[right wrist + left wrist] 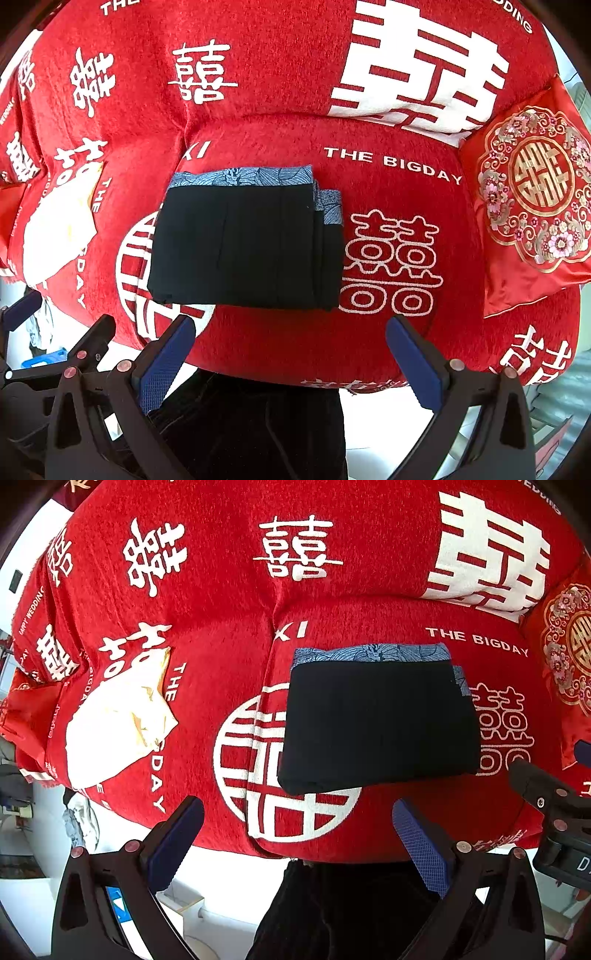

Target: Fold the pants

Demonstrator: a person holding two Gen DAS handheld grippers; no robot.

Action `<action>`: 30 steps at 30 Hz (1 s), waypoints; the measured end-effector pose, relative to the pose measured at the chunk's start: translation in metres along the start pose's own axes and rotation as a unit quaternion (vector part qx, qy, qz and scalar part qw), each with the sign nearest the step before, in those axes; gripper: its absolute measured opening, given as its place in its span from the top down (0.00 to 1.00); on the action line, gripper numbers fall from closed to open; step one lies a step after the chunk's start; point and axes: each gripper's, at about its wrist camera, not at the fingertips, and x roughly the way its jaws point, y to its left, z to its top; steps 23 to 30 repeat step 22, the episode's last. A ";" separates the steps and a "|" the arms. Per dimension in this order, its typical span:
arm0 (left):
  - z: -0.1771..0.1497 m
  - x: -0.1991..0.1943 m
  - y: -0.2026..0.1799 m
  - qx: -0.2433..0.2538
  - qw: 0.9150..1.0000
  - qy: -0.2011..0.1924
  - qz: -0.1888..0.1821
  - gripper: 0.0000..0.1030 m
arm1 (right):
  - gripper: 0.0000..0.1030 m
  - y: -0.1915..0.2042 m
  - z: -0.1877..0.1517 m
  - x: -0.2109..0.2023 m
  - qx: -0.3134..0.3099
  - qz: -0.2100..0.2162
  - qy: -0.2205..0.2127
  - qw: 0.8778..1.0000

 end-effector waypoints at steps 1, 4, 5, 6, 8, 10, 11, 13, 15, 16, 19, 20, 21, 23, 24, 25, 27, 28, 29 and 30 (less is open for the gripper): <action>0.000 0.000 0.000 0.000 1.000 0.000 0.000 0.01 | 0.00 0.000 0.000 0.000 0.000 0.000 0.000 1.000; 0.000 0.000 0.000 0.001 1.000 -0.001 -0.001 0.01 | 0.00 0.000 0.000 0.000 0.001 0.000 0.000 1.000; 0.000 0.000 0.000 0.001 1.000 -0.002 -0.001 0.01 | 0.00 0.000 0.000 0.000 0.001 0.000 0.000 1.000; 0.000 0.000 -0.001 0.001 1.000 -0.002 -0.001 0.01 | 0.00 0.000 0.000 0.000 0.001 0.000 0.000 1.000; 0.000 0.000 -0.001 0.001 1.000 -0.003 -0.001 0.01 | 0.00 0.000 0.000 0.000 0.001 0.000 0.000 1.000; 0.000 0.000 -0.001 0.001 1.000 -0.003 -0.002 0.01 | 0.00 0.000 0.000 -0.001 0.001 0.000 0.000 1.000; 0.001 0.001 -0.001 0.000 1.000 -0.003 -0.003 0.01 | 0.00 0.000 0.000 -0.001 0.001 0.000 0.000 1.000; 0.000 0.000 0.000 -0.003 1.000 -0.002 -0.004 0.01 | 0.00 0.000 -0.001 -0.001 0.001 0.000 0.000 1.000; 0.000 0.001 0.001 -0.007 1.000 -0.001 -0.007 0.01 | 0.00 0.000 -0.001 -0.001 0.001 0.000 0.000 1.000; 0.000 0.002 0.001 -0.009 1.000 0.000 -0.009 0.01 | 0.00 0.001 0.001 -0.001 0.000 0.000 0.000 1.000; -0.001 0.002 0.002 -0.010 1.000 -0.004 -0.010 0.01 | 0.00 0.001 0.000 -0.001 -0.001 -0.001 0.000 1.000; -0.001 0.002 0.002 -0.009 1.000 -0.005 -0.011 0.01 | 0.00 0.001 0.000 -0.001 0.000 0.000 0.000 1.000; -0.001 0.002 0.002 -0.009 1.000 -0.004 -0.012 0.01 | 0.00 0.001 0.002 -0.002 -0.001 0.000 -0.001 1.000; -0.001 0.002 0.002 -0.010 1.000 -0.004 -0.013 0.01 | 0.00 0.001 0.003 -0.001 -0.001 -0.001 0.000 1.000; -0.001 0.002 0.002 -0.010 1.000 -0.004 -0.013 0.01 | 0.00 0.001 0.003 -0.001 -0.001 -0.001 0.000 1.000; -0.001 0.002 0.002 -0.010 1.000 -0.004 -0.013 0.01 | 0.00 0.001 0.003 -0.001 -0.001 -0.001 0.000 1.000; -0.001 0.002 0.002 -0.010 1.000 -0.004 -0.013 0.01 | 0.00 0.001 0.003 -0.001 -0.001 -0.001 0.000 1.000; -0.001 0.002 0.002 -0.010 1.000 -0.004 -0.013 0.01 | 0.00 0.001 0.003 -0.001 -0.001 -0.001 0.000 1.000; -0.001 0.002 0.002 -0.010 1.000 -0.004 -0.013 0.01 | 0.00 0.001 0.003 -0.001 -0.001 -0.001 0.000 1.000; -0.001 0.002 0.002 -0.010 1.000 -0.004 -0.013 0.01 | 0.00 0.001 0.003 -0.001 -0.001 -0.001 0.000 1.000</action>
